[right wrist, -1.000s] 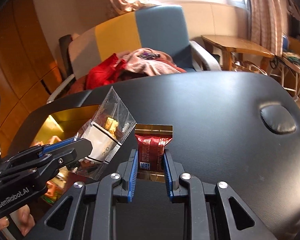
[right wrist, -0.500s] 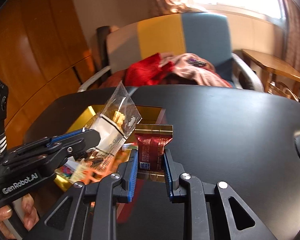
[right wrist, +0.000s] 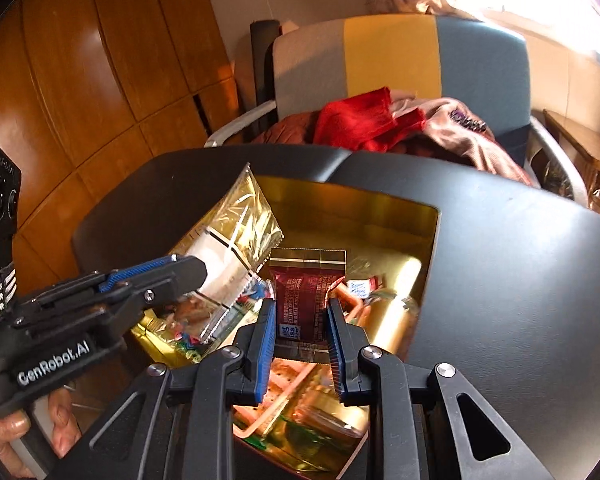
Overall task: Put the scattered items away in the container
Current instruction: 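Carry the parts bag and red candy over the gold tray, then open both grippers to drop the parts bag and candy into the tray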
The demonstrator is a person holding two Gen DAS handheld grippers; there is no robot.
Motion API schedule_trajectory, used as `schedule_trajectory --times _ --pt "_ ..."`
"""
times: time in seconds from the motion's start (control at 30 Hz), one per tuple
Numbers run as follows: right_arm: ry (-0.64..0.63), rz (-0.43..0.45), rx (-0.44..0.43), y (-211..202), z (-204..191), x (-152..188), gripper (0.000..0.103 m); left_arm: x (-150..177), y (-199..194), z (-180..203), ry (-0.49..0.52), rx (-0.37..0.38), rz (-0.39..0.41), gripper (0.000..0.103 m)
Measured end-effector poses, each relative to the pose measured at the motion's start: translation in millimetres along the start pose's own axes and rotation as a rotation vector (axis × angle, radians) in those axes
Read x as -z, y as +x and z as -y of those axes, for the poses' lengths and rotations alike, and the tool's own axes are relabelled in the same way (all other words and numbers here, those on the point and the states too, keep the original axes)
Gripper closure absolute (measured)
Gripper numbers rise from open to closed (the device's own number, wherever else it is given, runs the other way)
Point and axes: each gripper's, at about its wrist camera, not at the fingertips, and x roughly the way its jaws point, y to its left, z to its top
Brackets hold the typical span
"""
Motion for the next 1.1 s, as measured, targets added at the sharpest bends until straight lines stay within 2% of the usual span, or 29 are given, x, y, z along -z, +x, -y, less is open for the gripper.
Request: schedule_trajectory --times 0.27,0.43,0.7,0.73,0.97,1.0,1.1 --pt "0.007 -0.047 -0.024 15.8 -3.1 7.2 0.078 6.5 -0.3 -14.4 -0.029 -0.016 -0.001 0.082" --pt "0.016 -0.060 -0.036 20.3 -3.7 8.3 0.076 7.0 -3.4 -13.9 -0.023 -0.032 0.004 0.077" --pt "0.015 -0.053 -0.029 19.3 -3.9 8.2 0.075 14.9 -4.5 -20.7 -0.042 -0.046 -0.010 0.072" --pt "0.022 -0.054 -0.018 27.2 -8.0 0.5 0.075 16.1 -5.4 -21.5 -0.043 -0.048 -0.010 0.070" --pt "0.026 -0.031 -0.005 14.8 -10.6 6.2 0.075 20.7 -20.8 -30.8 -0.067 -0.106 0.025 0.058" --pt "0.025 -0.025 -0.002 12.6 -11.2 6.6 0.075 21.3 -23.6 -32.2 -0.069 -0.116 0.028 0.052" --pt "0.028 -0.005 0.008 3.5 -14.0 8.3 0.071 24.5 -30.4 -32.7 -0.067 -0.142 0.033 0.048"
